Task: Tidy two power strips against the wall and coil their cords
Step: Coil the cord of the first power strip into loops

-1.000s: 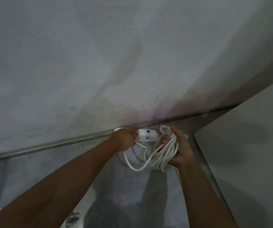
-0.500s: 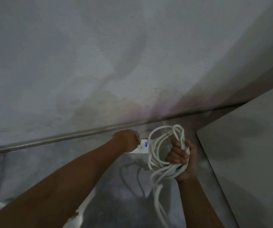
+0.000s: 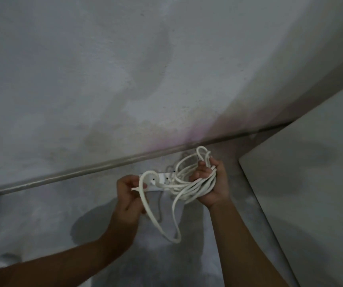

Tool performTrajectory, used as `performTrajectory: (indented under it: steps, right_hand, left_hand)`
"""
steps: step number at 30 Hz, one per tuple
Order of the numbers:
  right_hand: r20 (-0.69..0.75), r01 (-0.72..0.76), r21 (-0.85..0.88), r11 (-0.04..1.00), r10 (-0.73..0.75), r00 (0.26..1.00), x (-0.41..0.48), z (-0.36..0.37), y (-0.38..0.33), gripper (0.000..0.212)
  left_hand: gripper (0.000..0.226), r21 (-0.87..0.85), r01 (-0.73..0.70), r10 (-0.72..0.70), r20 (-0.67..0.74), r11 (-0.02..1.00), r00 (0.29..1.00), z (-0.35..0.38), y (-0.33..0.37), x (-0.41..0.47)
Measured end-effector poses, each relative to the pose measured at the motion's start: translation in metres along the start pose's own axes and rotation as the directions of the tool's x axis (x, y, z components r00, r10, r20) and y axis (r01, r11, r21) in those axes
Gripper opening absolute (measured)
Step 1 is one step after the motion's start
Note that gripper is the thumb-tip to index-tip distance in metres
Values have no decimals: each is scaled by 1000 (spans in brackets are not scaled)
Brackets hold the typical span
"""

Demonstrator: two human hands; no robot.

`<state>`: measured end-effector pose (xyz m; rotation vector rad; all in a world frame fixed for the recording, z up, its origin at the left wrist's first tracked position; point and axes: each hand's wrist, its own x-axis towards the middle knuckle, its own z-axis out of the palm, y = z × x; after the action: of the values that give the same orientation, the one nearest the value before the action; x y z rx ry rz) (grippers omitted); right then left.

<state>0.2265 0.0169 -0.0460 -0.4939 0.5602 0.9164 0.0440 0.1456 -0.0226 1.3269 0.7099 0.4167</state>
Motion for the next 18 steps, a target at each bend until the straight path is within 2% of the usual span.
performTrajectory:
  steps: [2, 3, 5, 7, 8, 9, 10, 11, 13, 14, 16, 18]
  right_hand:
    - [0, 5, -17, 1000, -5, 1000, 0, -2, 1, 19]
    - [13, 4, -10, 1000, -4, 1000, -2, -2, 3, 18]
    - [30, -16, 7, 1000, 16, 999, -4, -3, 6, 17]
    - [7, -9, -54, 999, 9, 1000, -7, -7, 9, 20]
    - [-2, -5, -119, 993, 5, 1000, -9, -9, 9, 20]
    - [6, -18, -174, 985, 20, 1000, -12, -11, 9, 14]
    - [36, -47, -210, 977, 55, 998, -15, -14, 10, 14]
    - [75, -95, -241, 966, 116, 990, -19, -18, 10, 24]
    - [108, -172, -307, 936, 214, 971, -26, -24, 11, 28]
    - [113, -181, -320, 930, 228, 967, -27, -27, 11, 28]
    - [118, -156, -270, 950, 193, 974, -27, -32, 7, 32]
    - [119, -124, -195, 973, 149, 982, -24, -36, 1, 32]
  left_hand:
    - [53, -114, 46, -59, -114, 992, 992, 4, 20, -9]
    - [48, -135, -15, 6, -68, 991, 998, 9, 31, -14]
    - [39, -92, -154, 168, 172, 984, 971, 22, 49, -20]
    - [31, 99, -216, 174, 322, 971, 931, 38, 58, -9]
    - [29, 210, -204, 121, 350, 956, 929, 48, 59, 3]
    - [38, 300, -172, 54, 363, 938, 930, 57, 56, 16]
    - [49, 409, -109, -46, 350, 906, 936, 65, 53, 29]
    - [54, 532, -64, -125, 311, 844, 942, 71, 48, 41]
    - [53, 684, -50, -186, 267, 728, 945, 77, 37, 54]
    - [50, 677, -89, -151, 288, 731, 945, 79, 32, 55]
    - [40, 603, -194, -101, 421, 774, 902, 73, 35, 44]
    - [24, 534, -286, -113, 595, 796, 795, 59, 35, 22]
